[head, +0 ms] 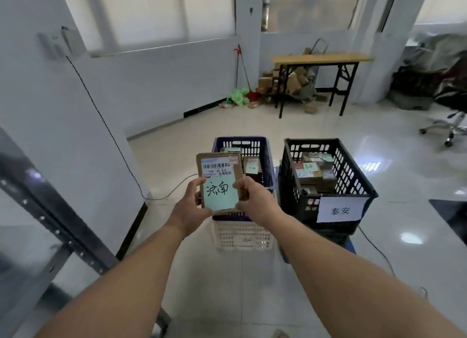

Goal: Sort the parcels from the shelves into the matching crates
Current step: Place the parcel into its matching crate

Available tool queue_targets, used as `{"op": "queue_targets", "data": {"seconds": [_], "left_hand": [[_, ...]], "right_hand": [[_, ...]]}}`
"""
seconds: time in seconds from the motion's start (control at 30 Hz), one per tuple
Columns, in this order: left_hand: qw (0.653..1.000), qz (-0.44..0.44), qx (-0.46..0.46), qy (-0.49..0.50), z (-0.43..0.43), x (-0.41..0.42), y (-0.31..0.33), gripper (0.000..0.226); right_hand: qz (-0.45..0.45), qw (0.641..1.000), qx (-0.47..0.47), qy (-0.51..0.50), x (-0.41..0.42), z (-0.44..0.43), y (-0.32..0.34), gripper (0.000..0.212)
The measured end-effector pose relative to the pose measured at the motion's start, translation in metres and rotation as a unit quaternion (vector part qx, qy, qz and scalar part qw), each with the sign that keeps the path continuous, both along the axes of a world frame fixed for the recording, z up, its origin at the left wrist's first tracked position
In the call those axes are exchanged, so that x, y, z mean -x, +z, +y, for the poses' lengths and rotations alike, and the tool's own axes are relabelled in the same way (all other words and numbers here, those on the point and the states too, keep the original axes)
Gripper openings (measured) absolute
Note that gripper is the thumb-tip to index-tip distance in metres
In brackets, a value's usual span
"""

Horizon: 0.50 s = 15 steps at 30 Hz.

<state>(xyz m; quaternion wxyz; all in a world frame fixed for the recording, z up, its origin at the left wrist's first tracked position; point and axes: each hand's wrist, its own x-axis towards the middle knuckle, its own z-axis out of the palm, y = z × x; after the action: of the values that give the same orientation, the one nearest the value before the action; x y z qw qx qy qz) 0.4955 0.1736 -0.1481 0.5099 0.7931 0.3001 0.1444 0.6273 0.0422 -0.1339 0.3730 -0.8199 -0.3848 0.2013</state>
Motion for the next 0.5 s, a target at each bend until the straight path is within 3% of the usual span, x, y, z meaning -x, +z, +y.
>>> {"op": "queue_targets", "data": {"seconds": [0.3, 0.5], "left_hand": [[0.996, 0.073, -0.048, -0.019, 0.038, -0.169, -0.012, 0.074], [0.995, 0.094, -0.041, -0.014, 0.060, -0.229, -0.020, 0.072]], "right_hand": [[0.009, 1.000, 0.027, 0.007, -0.169, 0.035, -0.021, 0.043], [0.019, 0.999, 0.031, 0.005, -0.227, 0.061, -0.035, 0.046]]}}
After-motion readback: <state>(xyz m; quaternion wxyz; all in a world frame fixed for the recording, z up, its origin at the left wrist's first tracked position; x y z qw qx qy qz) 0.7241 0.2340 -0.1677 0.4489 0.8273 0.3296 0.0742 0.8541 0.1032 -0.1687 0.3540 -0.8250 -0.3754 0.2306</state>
